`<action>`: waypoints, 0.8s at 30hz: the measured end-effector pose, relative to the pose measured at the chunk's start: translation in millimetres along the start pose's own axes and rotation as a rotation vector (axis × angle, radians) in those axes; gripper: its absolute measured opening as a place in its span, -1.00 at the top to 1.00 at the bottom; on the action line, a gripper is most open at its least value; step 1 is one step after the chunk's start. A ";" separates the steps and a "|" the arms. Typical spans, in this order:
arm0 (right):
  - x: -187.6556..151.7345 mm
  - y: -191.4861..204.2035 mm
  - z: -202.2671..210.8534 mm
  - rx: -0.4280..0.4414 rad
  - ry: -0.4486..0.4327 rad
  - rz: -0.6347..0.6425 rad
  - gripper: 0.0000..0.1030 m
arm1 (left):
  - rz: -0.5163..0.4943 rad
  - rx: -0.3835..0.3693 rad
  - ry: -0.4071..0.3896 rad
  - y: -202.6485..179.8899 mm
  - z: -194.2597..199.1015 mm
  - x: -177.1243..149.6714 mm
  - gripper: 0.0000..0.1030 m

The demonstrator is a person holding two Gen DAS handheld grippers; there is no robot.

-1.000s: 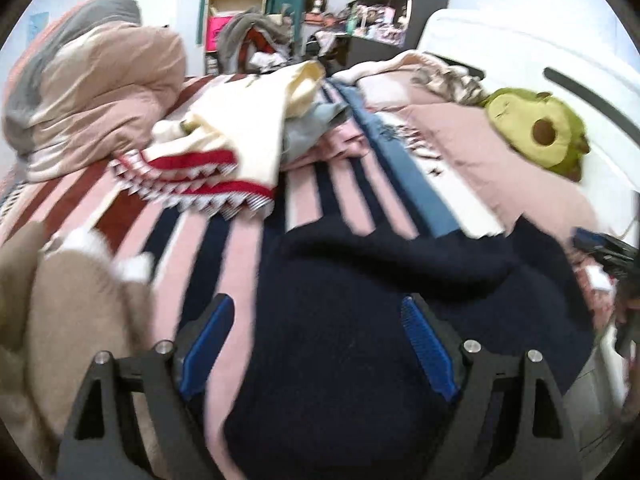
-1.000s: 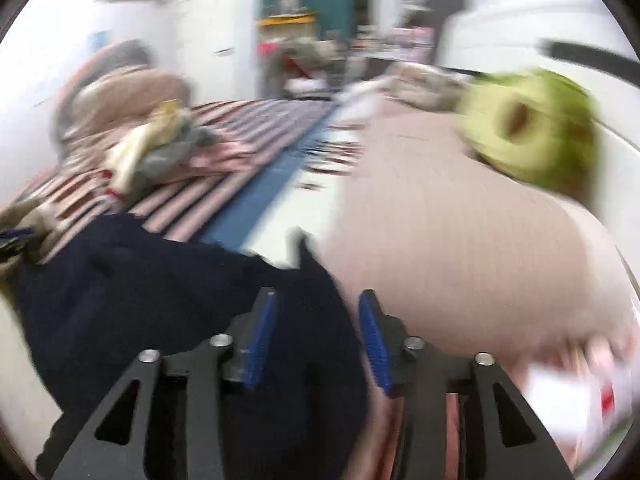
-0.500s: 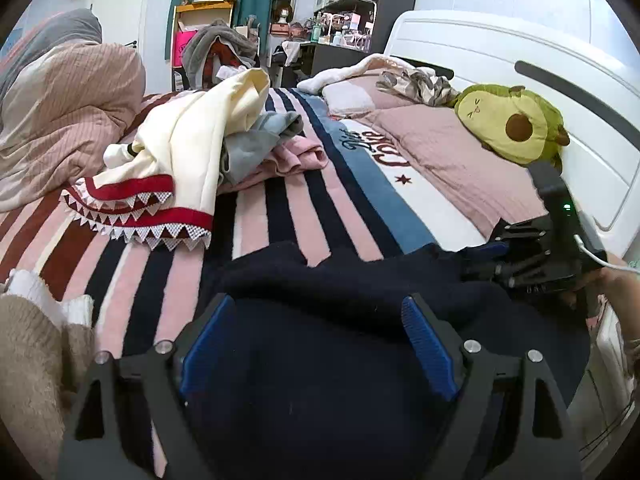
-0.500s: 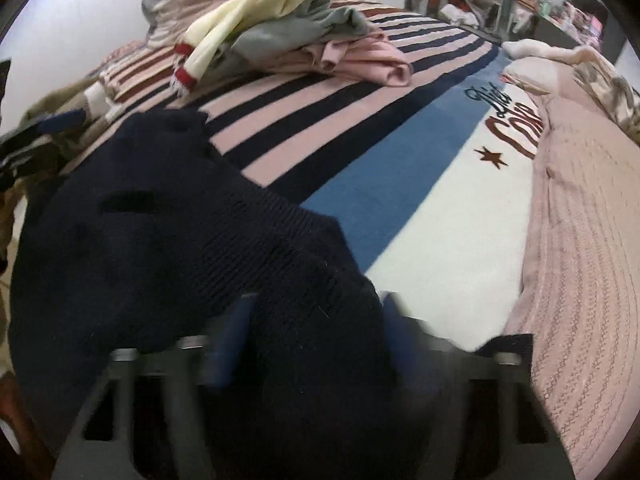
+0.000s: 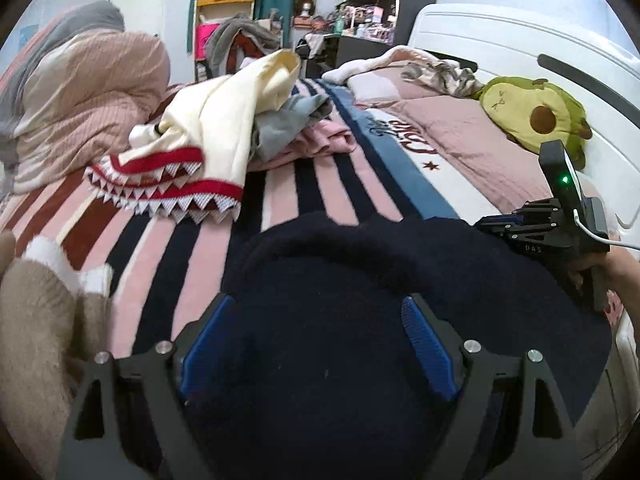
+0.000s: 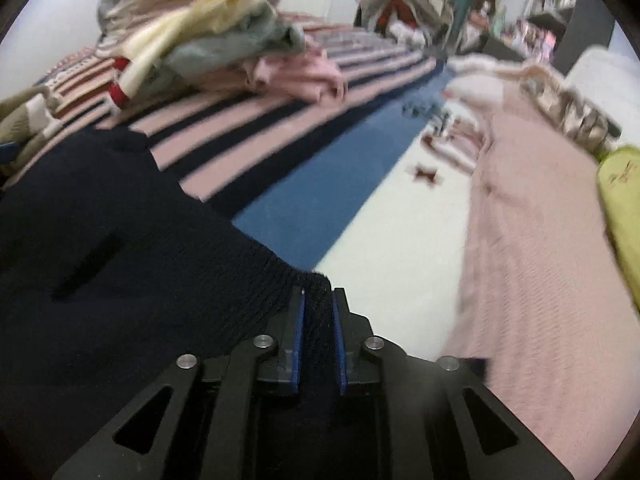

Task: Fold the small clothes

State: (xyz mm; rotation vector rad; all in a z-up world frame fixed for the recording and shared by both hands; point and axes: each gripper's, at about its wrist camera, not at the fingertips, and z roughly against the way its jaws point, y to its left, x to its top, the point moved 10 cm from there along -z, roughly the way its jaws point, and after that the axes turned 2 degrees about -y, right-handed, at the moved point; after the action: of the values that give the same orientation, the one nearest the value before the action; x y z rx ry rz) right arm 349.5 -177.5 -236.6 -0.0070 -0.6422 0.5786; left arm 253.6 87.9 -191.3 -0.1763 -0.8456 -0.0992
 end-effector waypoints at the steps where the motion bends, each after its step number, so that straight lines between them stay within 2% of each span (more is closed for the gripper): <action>1: -0.8 -1.0 -1.0 -0.003 -0.001 -0.012 0.73 | 0.009 0.002 0.001 1.9 1.3 -1.9 -0.61; 2: 0.0 -2.8 2.2 -0.012 -0.009 -0.022 0.56 | 0.015 0.008 0.000 3.4 3.7 -3.3 -0.61; 4: 4.0 -6.1 14.0 -0.034 -0.033 -0.042 0.36 | 0.022 0.021 -0.008 4.8 10.4 -5.3 -0.63; 5: 6.4 -4.0 24.3 -0.027 -0.054 -0.056 0.32 | 0.024 0.029 -0.011 5.2 14.1 -6.3 -0.63; 9: 9.3 22.3 69.5 0.043 -0.125 -0.083 0.29 | 0.049 0.057 -0.032 5.0 36.4 -13.0 -0.66; 13: -2.0 81.0 113.1 0.176 -0.184 -0.090 0.29 | 0.069 0.083 -0.049 0.2 62.3 -26.4 -0.71; 16: -16.3 119.9 126.6 0.246 -0.204 -0.105 0.29 | 0.081 0.109 -0.043 -1.8 77.1 -41.7 -0.71; 20: -43.8 164.6 130.7 0.272 -0.182 -0.080 0.29 | 0.127 0.146 -0.020 5.5 88.8 -64.3 -0.71; 24: -56.3 177.1 134.6 0.248 -0.204 -0.105 0.29 | 0.190 0.156 0.016 11.0 90.4 -85.9 -0.74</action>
State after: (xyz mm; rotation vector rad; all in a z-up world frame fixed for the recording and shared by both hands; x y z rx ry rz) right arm 146.8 -79.7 -191.8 0.3195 -0.7603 0.5583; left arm 132.2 117.7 -198.4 -0.1084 -0.8134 0.1430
